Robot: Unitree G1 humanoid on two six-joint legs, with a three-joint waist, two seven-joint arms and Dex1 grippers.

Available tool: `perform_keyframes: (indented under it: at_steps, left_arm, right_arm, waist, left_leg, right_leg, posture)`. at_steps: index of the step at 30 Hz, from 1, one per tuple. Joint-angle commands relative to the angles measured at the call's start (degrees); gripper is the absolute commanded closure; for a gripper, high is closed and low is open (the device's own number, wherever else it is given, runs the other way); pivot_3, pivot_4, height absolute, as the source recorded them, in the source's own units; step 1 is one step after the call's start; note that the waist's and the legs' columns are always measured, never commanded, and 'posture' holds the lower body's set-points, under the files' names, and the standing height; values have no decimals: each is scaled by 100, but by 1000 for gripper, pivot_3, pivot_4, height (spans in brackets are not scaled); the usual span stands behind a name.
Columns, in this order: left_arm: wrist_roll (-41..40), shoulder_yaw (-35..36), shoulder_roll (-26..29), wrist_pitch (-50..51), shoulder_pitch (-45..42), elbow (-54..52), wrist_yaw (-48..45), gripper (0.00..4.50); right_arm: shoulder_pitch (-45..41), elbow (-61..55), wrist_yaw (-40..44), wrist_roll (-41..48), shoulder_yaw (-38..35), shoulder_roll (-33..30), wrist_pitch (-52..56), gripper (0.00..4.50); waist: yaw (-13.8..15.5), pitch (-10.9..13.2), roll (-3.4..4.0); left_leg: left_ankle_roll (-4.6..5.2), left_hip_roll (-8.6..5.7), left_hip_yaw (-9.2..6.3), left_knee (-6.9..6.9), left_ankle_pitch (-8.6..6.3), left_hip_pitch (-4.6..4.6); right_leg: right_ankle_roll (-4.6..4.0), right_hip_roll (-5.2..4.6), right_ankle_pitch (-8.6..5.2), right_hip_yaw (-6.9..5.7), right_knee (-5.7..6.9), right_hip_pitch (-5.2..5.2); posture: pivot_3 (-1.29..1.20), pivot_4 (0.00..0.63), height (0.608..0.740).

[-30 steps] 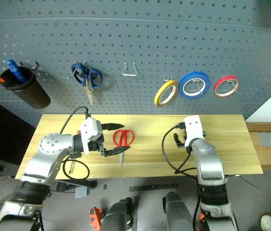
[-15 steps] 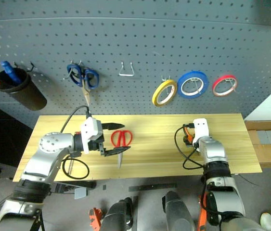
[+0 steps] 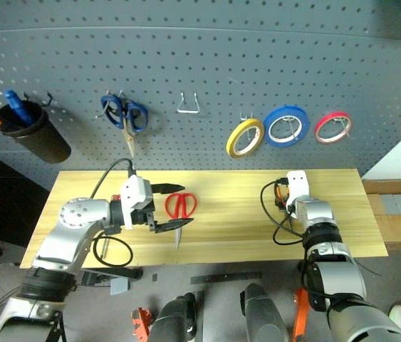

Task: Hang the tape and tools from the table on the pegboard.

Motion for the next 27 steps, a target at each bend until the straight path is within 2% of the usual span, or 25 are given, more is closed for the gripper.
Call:
perform_keyframes:
  at_steps: [1, 3, 6, 8, 11, 15, 20, 24, 27]
  left_arm:
    - [-1, 40, -2, -116, 58, -126, 24, 0]
    - [-109, 142, -38, -1, 91, -144, 101, 0]
    - [-285, 294, -55, 203, 164, -213, 222, 0]
    - [-370, 415, -32, 239, 283, -286, 287, 0]
    - [-523, 632, 2, 345, 505, -455, 387, 0]
    - [-731, 959, 2, 579, 764, -687, 584, 0]
    - [-888, 1254, -60, 701, 849, -758, 856, 0]
    - [-1003, 1500, -163, 648, 770, -715, 1146, 0]
    - [-977, 1601, -254, 506, 671, -661, 1308, 0]
  right_arm:
    - [200, 142, -81, 66, 13, -2, 237, 2234]
    - [262, -18, -201, 115, -43, 56, 191, 2618]
    - [409, -423, -359, 234, -148, 141, 280, 2617]
    - [639, -1162, -425, 362, -174, 241, 536, 2617]
    - [1157, -2949, -438, 540, -86, 435, 1194, 2617]
    - [2145, -5887, -553, 754, 269, 780, 2397, 2617]
    - [3053, -8459, -765, 701, 1210, 872, 3014, 2617]
    - [2581, -9365, -849, 319, 2023, 415, 2634, 2617]
    - [2120, -9312, -853, 222, 2154, 318, 2439, 2617]
  waist:
    - [2, -10, -2]
    - [7, -23, -6]
    - [7, -39, -3]
    - [6, -41, -2]
    - [18, -39, 1]
    - [17, -38, 9]
    - [27, -50, 13]
    - [17, -54, 11]
    - [20, -69, 4]
  left_leg:
    - [0, 0, 0, 0, 0, 0]
    - [0, 0, -1, 0, 0, 1]
    - [0, 0, -2, 0, 0, 1]
    - [0, 2, -2, -1, 0, 1]
    - [0, 9, -5, -7, 0, -3]
    - [0, 15, -3, -3, 0, -29]
    - [-1, 12, -7, -1, 1, -52]
    - [-2, 9, 1, 4, 1, -52]
    - [-3, 4, 1, 8, 3, -52]
  right_leg:
    - [0, 0, 0, 0, 0, 1]
    - [0, 0, 0, 0, -1, 2]
    - [0, 0, 0, 0, -1, 2]
    - [0, 0, 0, 0, -1, 1]
    - [0, 0, 0, -1, -2, -5]
    - [0, -3, 0, 6, 12, -38]
    - [1, -5, -1, 2, 26, -66]
    - [2, -12, -1, 8, 25, -67]
    - [5, -6, 0, 5, 24, -66]
  posture:
    - [-166, 240, 740]
    - [-168, 238, 740]
    - [-169, 238, 740]
    - [-163, 240, 740]
    - [-158, 239, 740]
    - [-154, 238, 740]
    - [-160, 232, 740]
    - [-165, 229, 740]
    - [-163, 226, 740]
